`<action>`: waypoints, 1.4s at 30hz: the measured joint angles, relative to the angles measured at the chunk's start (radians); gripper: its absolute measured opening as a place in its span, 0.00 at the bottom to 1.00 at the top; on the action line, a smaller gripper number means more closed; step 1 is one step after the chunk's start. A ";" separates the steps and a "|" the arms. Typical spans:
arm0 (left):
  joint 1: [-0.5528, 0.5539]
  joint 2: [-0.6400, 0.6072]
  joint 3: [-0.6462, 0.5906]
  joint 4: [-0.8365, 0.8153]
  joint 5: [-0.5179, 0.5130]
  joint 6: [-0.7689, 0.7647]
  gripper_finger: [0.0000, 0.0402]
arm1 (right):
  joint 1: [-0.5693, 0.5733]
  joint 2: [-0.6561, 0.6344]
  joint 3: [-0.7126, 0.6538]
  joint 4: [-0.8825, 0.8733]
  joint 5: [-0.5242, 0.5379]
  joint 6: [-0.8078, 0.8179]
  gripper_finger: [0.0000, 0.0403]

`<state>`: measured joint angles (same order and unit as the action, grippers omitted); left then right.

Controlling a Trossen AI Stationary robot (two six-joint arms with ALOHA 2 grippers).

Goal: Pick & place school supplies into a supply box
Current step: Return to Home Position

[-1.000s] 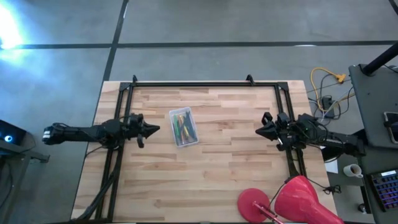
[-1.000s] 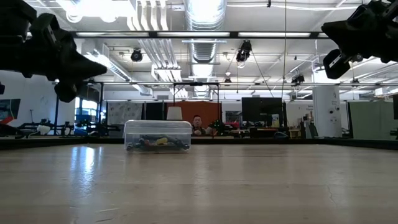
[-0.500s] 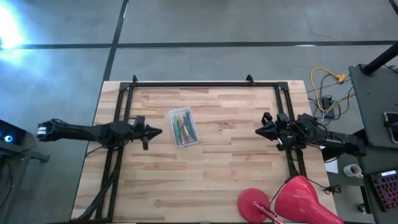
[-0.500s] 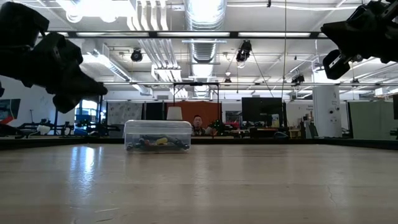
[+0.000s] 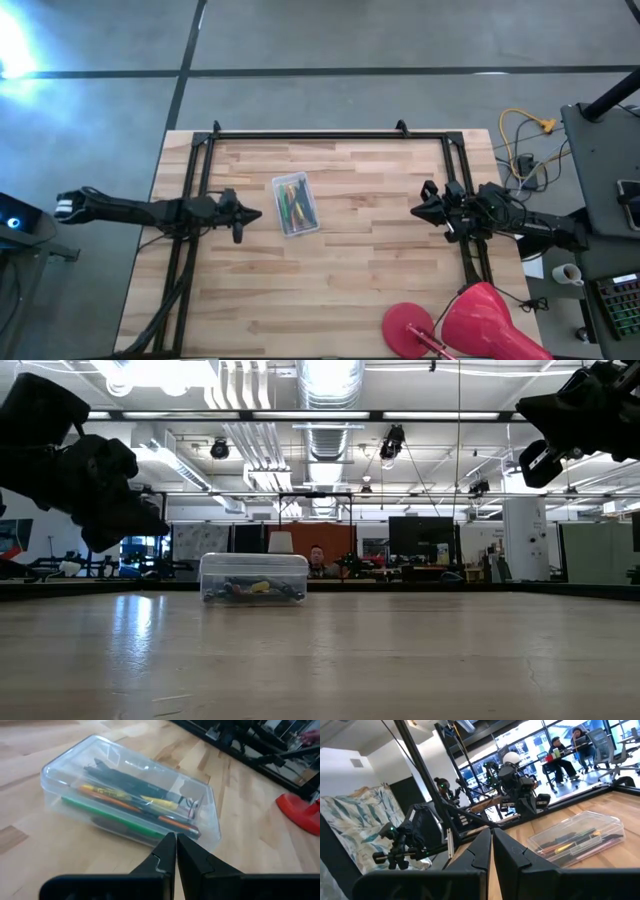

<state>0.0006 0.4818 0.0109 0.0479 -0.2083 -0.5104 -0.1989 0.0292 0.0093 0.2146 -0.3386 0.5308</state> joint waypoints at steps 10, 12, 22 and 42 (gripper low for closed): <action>0.000 0.031 0.000 0.000 0.000 0.000 0.00 | 0.000 0.000 0.000 0.000 0.000 0.000 0.03; 0.000 0.031 0.000 0.000 0.000 0.000 0.00 | 0.000 0.000 0.000 0.000 0.000 0.000 0.03; 0.000 0.031 0.000 0.000 0.000 0.000 0.00 | 0.000 0.000 0.000 0.000 0.000 0.000 0.03; 0.000 0.030 0.000 0.000 0.000 0.000 0.00 | 0.000 0.000 0.000 0.000 0.000 0.000 0.03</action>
<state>0.0006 0.5121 0.0113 0.0479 -0.2082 -0.5106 -0.1989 0.0292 0.0093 0.2144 -0.3389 0.5312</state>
